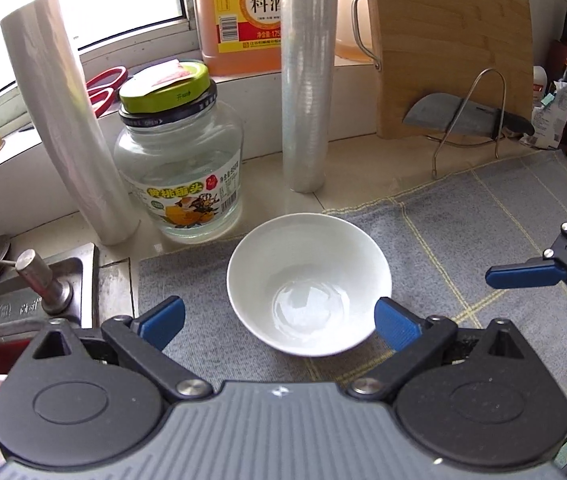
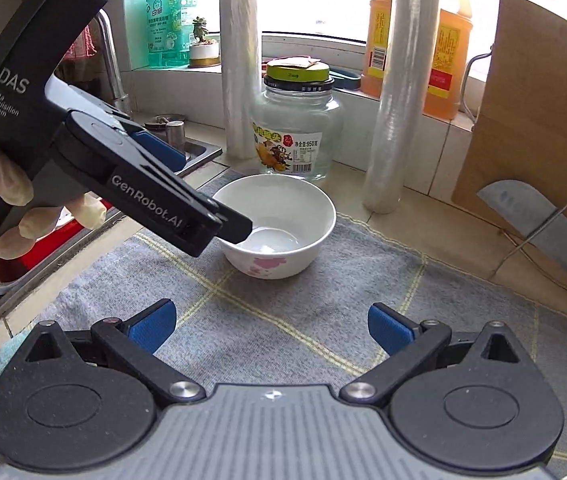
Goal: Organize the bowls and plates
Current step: 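Close the left gripper on the rim of the pink-flowered bowl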
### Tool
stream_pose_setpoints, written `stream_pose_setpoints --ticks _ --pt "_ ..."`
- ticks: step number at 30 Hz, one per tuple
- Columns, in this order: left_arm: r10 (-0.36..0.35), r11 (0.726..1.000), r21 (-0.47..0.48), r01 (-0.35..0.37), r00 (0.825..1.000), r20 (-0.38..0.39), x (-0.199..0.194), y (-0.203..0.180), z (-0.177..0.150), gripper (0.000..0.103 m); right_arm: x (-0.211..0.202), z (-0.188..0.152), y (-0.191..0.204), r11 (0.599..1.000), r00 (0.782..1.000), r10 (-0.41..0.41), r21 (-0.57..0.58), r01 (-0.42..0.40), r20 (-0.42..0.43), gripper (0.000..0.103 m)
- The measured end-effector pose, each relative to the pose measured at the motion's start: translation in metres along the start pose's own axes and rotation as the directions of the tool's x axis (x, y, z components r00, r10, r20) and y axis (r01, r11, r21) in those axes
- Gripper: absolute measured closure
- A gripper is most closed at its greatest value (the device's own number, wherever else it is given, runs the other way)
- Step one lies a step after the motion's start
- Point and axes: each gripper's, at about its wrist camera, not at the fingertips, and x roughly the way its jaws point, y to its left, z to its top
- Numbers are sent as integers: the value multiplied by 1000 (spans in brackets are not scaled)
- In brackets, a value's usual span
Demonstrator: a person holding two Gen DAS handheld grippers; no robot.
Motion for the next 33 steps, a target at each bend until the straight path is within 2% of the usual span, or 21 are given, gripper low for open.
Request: stream_pose_setpoints --ticks 8,11,13,19,22,26,33 --pt "-80 997 4 80 995 -60 30 15 14 7 28 10 -8 999 999 -17 41 16 31 0" --pt "-123 992 -4 123 989 -78 37 20 18 14 38 11 -5 999 999 -32 17 32 37 0" --pt "-143 990 -4 143 986 -88 40 20 19 14 43 12 -3 1000 999 -30 1 30 35 0" --pt "-163 986 18 166 981 -106 45 17 21 15 55 18 3 999 998 -38 -31 40 48 0" --pt "-170 985 24 173 979 -112 48 16 22 23 61 21 2 999 998 -38 -36 39 52 2" --pt "-182 982 26 186 977 -113 49 18 23 26 63 23 1 999 997 -35 -38 37 67 3" --pt "-180 980 56 189 975 -127 53 15 25 31 64 23 0 999 997 -12 -43 15 77 10"
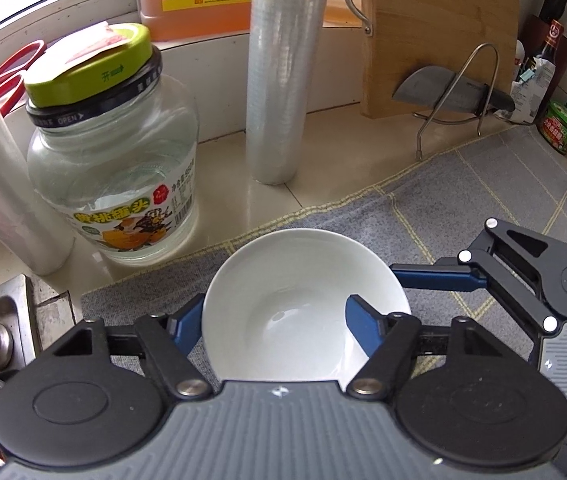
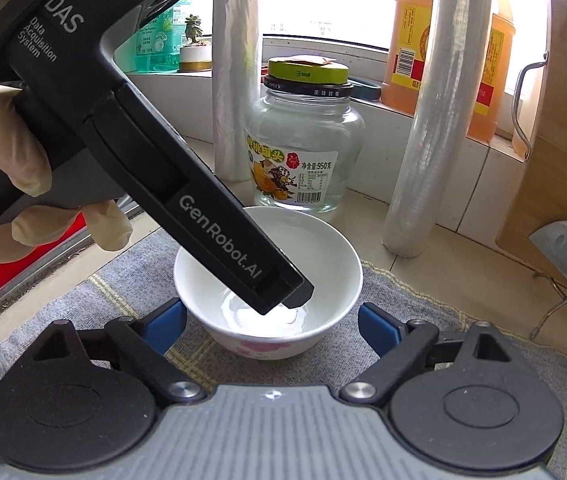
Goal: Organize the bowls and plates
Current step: 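Close the left gripper on the rim of the pink-flowered bowl, then lift the bowl with the left gripper and carry it toward the nested bowls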
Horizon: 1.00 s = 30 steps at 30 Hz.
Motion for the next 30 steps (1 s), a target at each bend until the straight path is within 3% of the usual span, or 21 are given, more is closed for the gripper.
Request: stream_pose_setpoints --ticks 16,30 --pt "9 999 42 -8 1000 -9 3 1 3 31 4 1 -7 998 999 42 45 -42 -15 11" --pt "-7 999 33 7 1000 -5 2 3 3 32 7 4 -4 999 999 31 33 -30 -26 11"
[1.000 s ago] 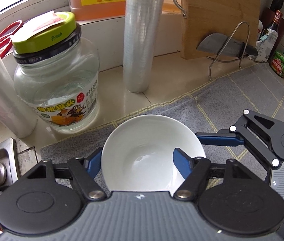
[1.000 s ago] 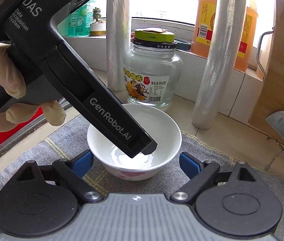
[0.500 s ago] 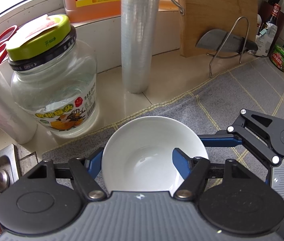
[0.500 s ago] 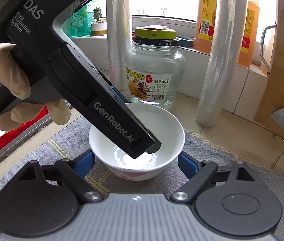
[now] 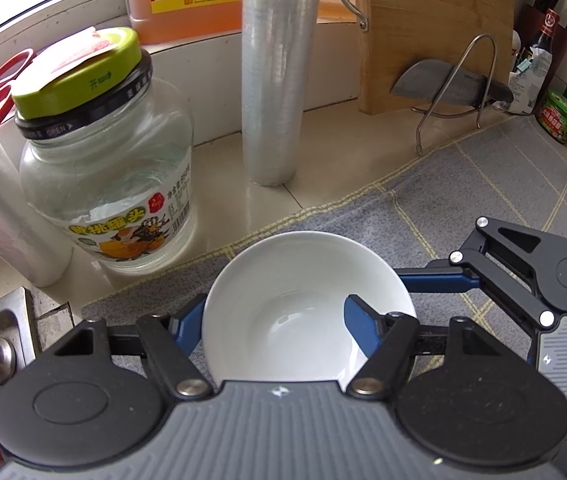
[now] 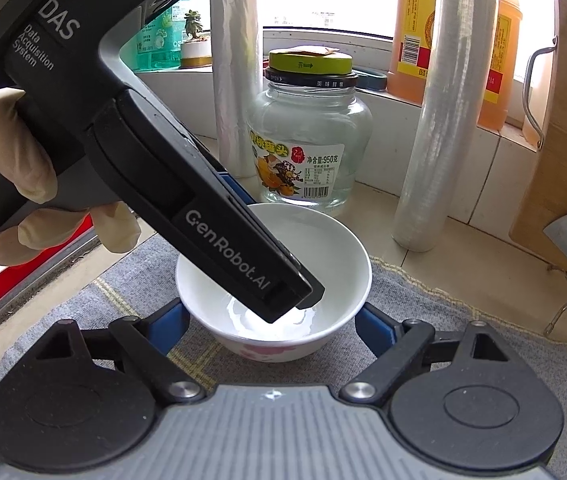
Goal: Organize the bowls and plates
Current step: 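Lift the bowl with the left gripper and carry it toward the nested bowls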
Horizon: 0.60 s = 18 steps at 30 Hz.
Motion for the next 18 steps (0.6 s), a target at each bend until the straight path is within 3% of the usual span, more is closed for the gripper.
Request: stream_pose_setpoints --ticks 9,18 --pt "-4 1000 18 4 1000 2 -6 -9 -2 32 -5 1 -1 1000 999 1 8 -1 -32 11" --pt "-9 999 43 8 1000 9 -27 -36 -9 32 -35 -1 2 1000 998 2 -17 -3 -58 11"
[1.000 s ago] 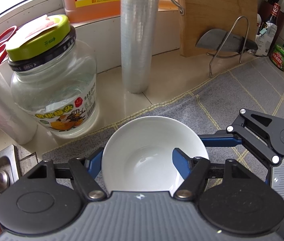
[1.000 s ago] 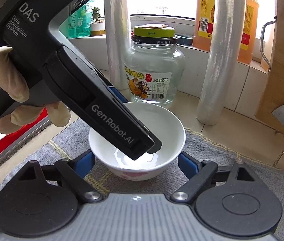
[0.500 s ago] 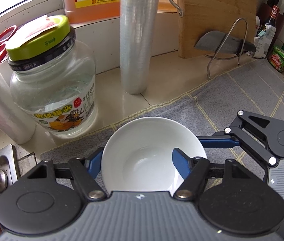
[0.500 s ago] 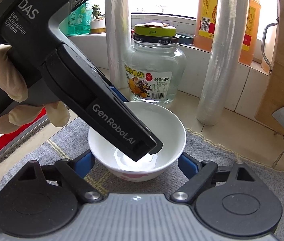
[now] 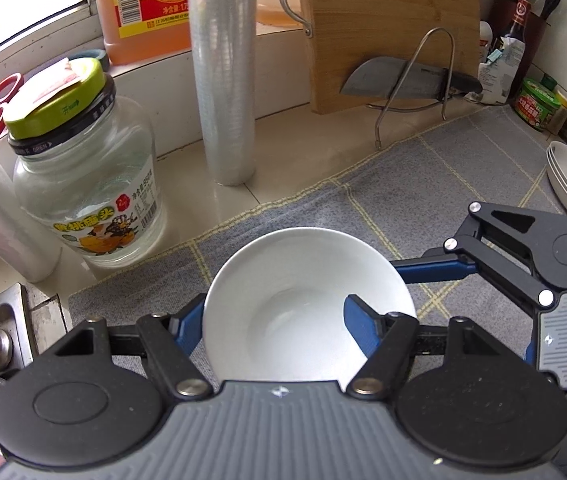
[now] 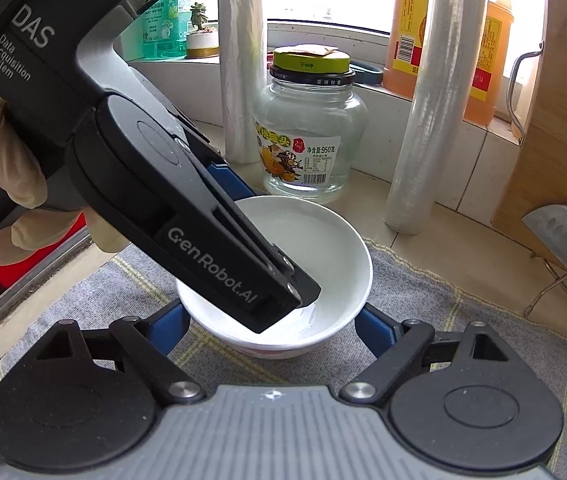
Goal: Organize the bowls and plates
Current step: 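Lift the bowl with the left gripper and carry it toward the nested bowls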
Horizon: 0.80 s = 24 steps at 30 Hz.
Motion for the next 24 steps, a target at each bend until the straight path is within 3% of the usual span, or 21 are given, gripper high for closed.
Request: stream_pose_setpoints --ticks 8,24 --pt "-4 1000 16 4 1000 9 -22 -30 -1 32 -38 -7 0 1000 1000 0 -21 0 7 11" --pt "-55 995 90 51 998 41 -50 -93 6 32 -103 -32 -7 996 996 -75 -36 76 38 11"
